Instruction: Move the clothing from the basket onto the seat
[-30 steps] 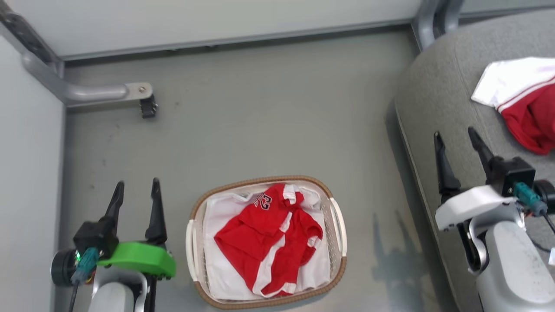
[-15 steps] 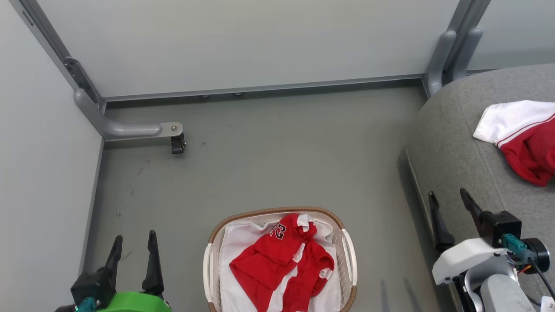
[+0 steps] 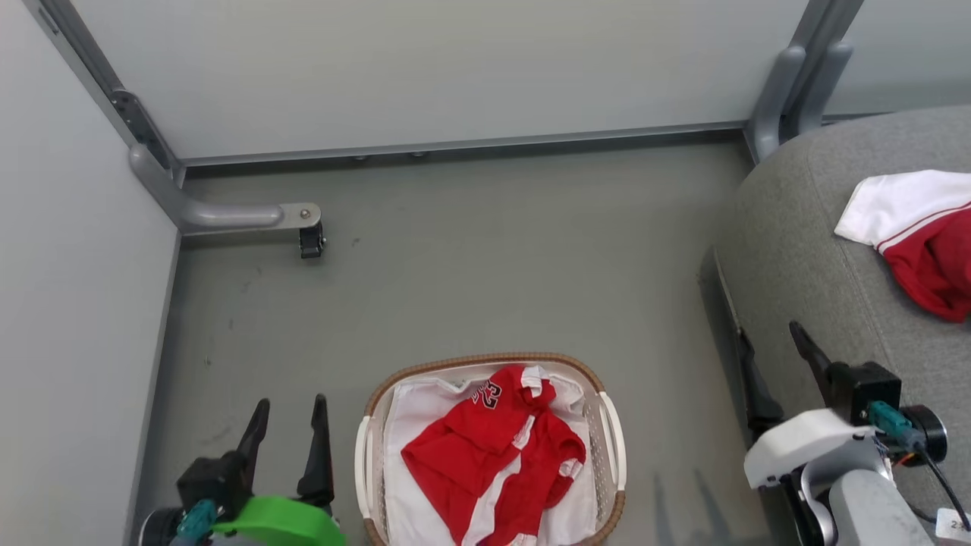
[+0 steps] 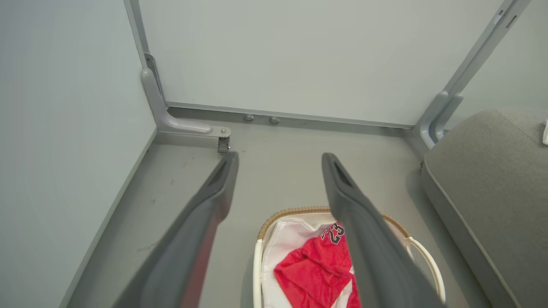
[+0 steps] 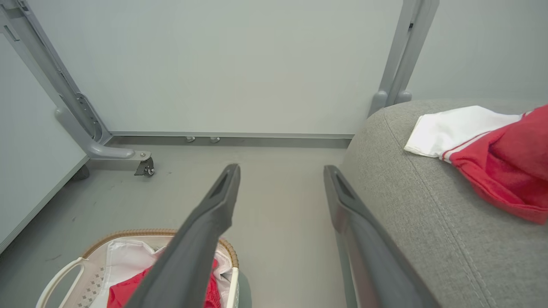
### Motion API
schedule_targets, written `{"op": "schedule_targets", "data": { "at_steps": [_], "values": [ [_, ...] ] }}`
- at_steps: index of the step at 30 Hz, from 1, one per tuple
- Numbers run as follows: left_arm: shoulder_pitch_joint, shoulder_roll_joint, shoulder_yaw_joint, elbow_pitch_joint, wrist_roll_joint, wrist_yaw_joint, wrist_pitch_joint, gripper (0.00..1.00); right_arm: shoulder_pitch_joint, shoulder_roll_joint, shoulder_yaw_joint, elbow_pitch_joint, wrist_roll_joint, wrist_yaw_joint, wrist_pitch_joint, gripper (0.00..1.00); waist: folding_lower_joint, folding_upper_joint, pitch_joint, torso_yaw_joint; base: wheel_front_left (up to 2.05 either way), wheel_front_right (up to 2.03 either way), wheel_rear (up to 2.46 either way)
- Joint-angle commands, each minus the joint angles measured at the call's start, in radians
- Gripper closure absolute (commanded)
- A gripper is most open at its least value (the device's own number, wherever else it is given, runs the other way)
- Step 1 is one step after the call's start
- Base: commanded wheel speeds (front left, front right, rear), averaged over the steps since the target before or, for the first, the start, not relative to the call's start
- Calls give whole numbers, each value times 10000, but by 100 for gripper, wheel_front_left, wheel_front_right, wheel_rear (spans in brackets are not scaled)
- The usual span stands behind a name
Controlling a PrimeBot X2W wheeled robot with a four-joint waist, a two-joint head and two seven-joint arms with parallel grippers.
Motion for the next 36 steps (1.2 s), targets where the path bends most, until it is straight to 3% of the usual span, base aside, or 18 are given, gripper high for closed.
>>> {"op": "schedule_targets", "data": {
  "at_steps": [1,12,26,36],
  "values": [
    [-426,20,-248,141,-118,-36,5,0,-288,-58,52,-99,71,-9,-46,0,1,0,695,-243,0,0,0],
    [-3528,38,-2741,1709,-445,-75,6,0,-2052,-114,739,-896,358,-9,-46,0,1,0,3398,-1499,0,0,0],
    [-7353,236,-5442,5307,-1431,-78,5,0,-3285,85,1318,-1637,768,-9,-46,0,1,0,6235,-2986,0,0,0],
    [-8517,549,-6113,6857,-1534,-79,5,0,-3582,104,1529,-1847,982,-9,-46,0,1,0,7304,-3359,0,0,0]
  ]
}}
